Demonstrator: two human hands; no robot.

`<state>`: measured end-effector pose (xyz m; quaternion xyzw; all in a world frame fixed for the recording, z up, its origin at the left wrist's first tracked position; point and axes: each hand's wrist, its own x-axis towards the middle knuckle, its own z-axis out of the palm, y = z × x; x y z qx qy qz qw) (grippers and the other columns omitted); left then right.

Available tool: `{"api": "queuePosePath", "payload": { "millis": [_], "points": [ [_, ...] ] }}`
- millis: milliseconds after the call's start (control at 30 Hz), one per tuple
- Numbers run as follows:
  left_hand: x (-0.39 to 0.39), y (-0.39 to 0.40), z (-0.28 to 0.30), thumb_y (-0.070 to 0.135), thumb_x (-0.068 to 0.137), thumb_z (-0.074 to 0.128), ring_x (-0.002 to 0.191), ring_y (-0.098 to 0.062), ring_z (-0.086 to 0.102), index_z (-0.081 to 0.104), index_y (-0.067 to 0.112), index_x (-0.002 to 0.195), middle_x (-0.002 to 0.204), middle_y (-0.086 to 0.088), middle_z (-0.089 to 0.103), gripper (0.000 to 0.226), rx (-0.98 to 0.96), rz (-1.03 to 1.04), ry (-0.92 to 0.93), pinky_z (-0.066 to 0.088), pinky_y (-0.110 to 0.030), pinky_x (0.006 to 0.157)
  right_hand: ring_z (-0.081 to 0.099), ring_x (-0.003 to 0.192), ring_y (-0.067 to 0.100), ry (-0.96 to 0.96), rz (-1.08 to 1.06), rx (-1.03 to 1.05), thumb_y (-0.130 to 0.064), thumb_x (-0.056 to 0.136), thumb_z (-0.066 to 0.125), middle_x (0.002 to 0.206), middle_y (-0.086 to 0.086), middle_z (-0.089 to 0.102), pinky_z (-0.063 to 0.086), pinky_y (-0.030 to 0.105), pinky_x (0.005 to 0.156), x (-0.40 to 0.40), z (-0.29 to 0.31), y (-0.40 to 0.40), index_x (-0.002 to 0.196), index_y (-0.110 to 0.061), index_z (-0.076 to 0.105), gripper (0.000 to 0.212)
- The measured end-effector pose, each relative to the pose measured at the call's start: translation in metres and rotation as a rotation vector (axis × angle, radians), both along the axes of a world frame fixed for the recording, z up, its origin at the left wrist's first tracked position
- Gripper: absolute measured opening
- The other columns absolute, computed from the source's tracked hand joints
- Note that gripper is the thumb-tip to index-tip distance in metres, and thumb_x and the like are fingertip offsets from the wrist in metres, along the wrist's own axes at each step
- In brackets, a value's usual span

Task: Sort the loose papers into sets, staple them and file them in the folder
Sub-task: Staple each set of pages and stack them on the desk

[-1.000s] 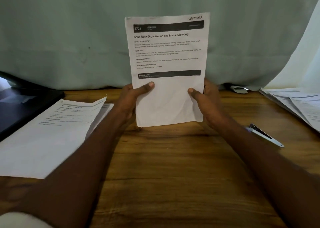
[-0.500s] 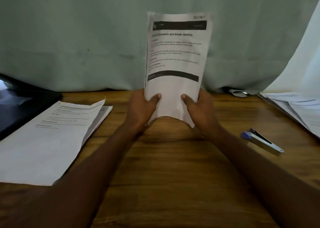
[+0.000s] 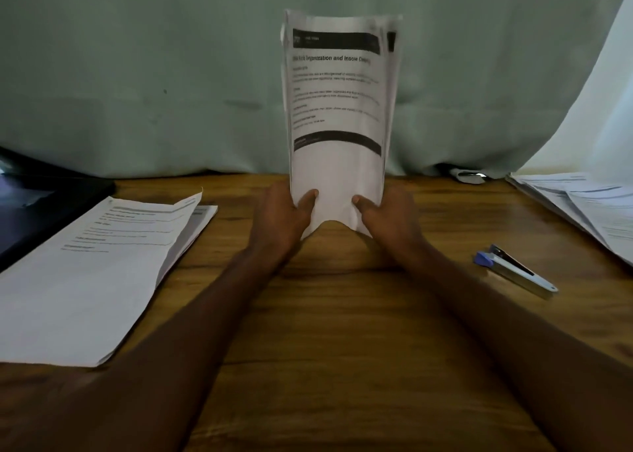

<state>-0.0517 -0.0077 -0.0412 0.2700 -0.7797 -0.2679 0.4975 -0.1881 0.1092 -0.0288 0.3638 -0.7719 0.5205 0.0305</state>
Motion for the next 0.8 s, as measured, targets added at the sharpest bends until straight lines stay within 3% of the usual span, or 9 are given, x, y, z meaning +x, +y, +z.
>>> {"api": "queuePosePath", "payload": {
  "millis": [100, 167, 300, 433, 500, 600, 667, 733, 800],
  "points": [
    [0.002, -0.003, -0.001, 0.041, 0.099, 0.067, 0.095, -0.014, 0.065, 0.068, 0.004, 0.125, 0.115, -0.011, 0.074, 0.046, -0.041, 0.002, -0.021, 0.051, -0.021, 0.071, 0.070, 0.100, 0.030, 0.023, -0.001, -0.014, -0.029, 0.094, 0.072, 0.110, 0.014, 0.072, 0.042, 0.018, 0.057, -0.002, -0.001, 0.000, 0.115, 0.002, 0.069, 0.037],
    [0.003, -0.005, -0.002, 0.040, 0.098, 0.068, 0.093, -0.015, 0.068, 0.070, 0.004, 0.123, 0.112, -0.010, 0.075, 0.044, -0.082, 0.003, -0.042, 0.046, -0.012, 0.065, 0.070, 0.099, 0.030, 0.024, -0.020, 0.037, -0.029, 0.093, 0.073, 0.111, 0.016, 0.072, 0.045, 0.021, 0.059, 0.000, -0.001, 0.001, 0.115, 0.003, 0.069, 0.039],
    [0.001, -0.005, -0.003, 0.035, 0.099, 0.069, 0.085, -0.011, 0.068, 0.071, 0.004, 0.121, 0.105, -0.004, 0.075, 0.038, -0.159, 0.001, -0.037, 0.041, 0.000, 0.055, 0.069, 0.088, 0.020, 0.101, -0.048, 0.013, -0.029, 0.091, 0.074, 0.110, 0.015, 0.074, 0.041, 0.010, 0.050, -0.004, -0.003, 0.004, 0.115, 0.002, 0.070, 0.040],
    [0.000, -0.013, -0.009, 0.040, 0.098, 0.067, 0.085, -0.013, 0.066, 0.071, 0.002, 0.115, 0.105, -0.011, 0.076, 0.041, -0.133, 0.023, -0.106, 0.042, -0.012, 0.060, 0.070, 0.101, 0.028, 0.098, -0.023, 0.084, -0.026, 0.087, 0.077, 0.113, 0.016, 0.072, 0.053, 0.028, 0.067, -0.007, -0.005, 0.006, 0.115, 0.002, 0.069, 0.040],
    [0.002, -0.018, -0.007, 0.042, 0.097, 0.069, 0.075, -0.009, 0.065, 0.073, 0.003, 0.108, 0.096, -0.007, 0.075, 0.040, -0.137, 0.006, -0.118, 0.044, -0.016, 0.059, 0.067, 0.090, 0.016, 0.080, -0.020, -0.018, -0.029, 0.087, 0.078, 0.112, 0.012, 0.073, 0.050, 0.022, 0.066, -0.006, 0.000, 0.009, 0.116, -0.002, 0.070, 0.040],
    [0.007, -0.023, -0.008, 0.043, 0.095, 0.072, 0.064, 0.009, 0.058, 0.072, 0.006, 0.113, 0.089, 0.010, 0.067, 0.041, -0.070, -0.066, -0.124, 0.044, -0.009, 0.056, 0.069, 0.097, 0.016, 0.011, 0.017, -0.166, -0.029, 0.088, 0.079, 0.119, 0.007, 0.073, 0.048, 0.016, 0.067, -0.005, 0.007, 0.012, 0.123, -0.008, 0.070, 0.041],
    [0.007, -0.021, -0.010, 0.042, 0.095, 0.072, 0.067, 0.019, 0.057, 0.072, 0.008, 0.120, 0.098, 0.007, 0.073, 0.043, -0.032, -0.091, -0.094, 0.044, -0.003, 0.057, 0.070, 0.104, 0.021, 0.047, 0.016, -0.161, -0.027, 0.089, 0.078, 0.120, 0.007, 0.073, 0.049, 0.015, 0.068, -0.003, 0.007, 0.012, 0.123, -0.008, 0.071, 0.040],
    [0.005, -0.015, -0.007, 0.042, 0.095, 0.071, 0.069, 0.024, 0.055, 0.073, 0.007, 0.119, 0.104, 0.001, 0.075, 0.043, -0.084, -0.084, -0.048, 0.045, 0.000, 0.058, 0.071, 0.102, 0.020, 0.129, 0.004, -0.201, -0.028, 0.090, 0.077, 0.116, 0.007, 0.074, 0.055, 0.020, 0.071, 0.003, 0.008, 0.012, 0.121, -0.007, 0.072, 0.037],
    [0.003, -0.011, -0.004, 0.044, 0.095, 0.070, 0.070, 0.023, 0.058, 0.075, 0.006, 0.113, 0.095, 0.007, 0.071, 0.042, -0.131, -0.057, 0.007, 0.047, -0.001, 0.058, 0.071, 0.100, 0.017, 0.232, 0.021, -0.270, -0.029, 0.092, 0.075, 0.114, 0.007, 0.074, 0.060, 0.028, 0.076, 0.008, 0.010, 0.011, 0.122, -0.006, 0.071, 0.037]
  ]
}}
